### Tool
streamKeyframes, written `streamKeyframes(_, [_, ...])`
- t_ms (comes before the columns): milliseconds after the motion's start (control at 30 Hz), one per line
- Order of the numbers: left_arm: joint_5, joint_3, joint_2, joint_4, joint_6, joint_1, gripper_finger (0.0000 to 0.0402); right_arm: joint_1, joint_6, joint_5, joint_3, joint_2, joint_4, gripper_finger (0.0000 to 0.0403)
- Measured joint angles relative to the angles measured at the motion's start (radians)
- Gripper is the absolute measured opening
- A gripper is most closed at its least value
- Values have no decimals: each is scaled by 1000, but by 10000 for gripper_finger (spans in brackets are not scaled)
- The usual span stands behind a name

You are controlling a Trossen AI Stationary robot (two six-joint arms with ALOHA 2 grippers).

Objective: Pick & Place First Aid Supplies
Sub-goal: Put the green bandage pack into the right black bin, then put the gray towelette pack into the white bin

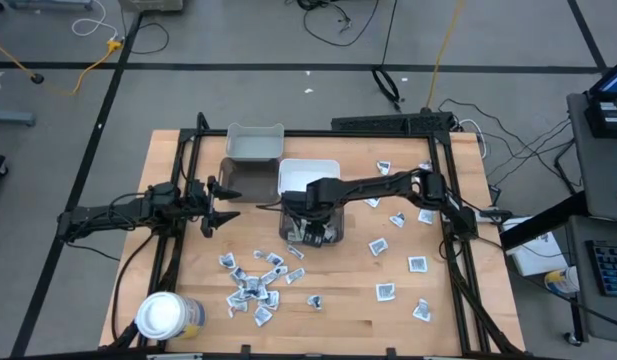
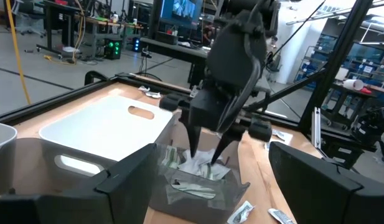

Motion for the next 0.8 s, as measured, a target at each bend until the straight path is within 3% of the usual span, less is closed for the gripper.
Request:
streamKeyframes(133, [0, 0, 0, 0, 0, 0, 310, -7, -22, -1, 63, -2, -94, 221])
streamKeyframes(267, [0, 0, 0, 0, 0, 0, 310, -14, -58, -10, 90, -58, -176, 243])
streamKeyframes(667, [0, 0, 0, -1, 0, 0, 310, -15, -108, -24, 89, -286, -335, 239])
streamKeyframes(800, [0, 0, 0, -1, 0, 0, 310, 7, -83, 19, 61, -333, -337, 238])
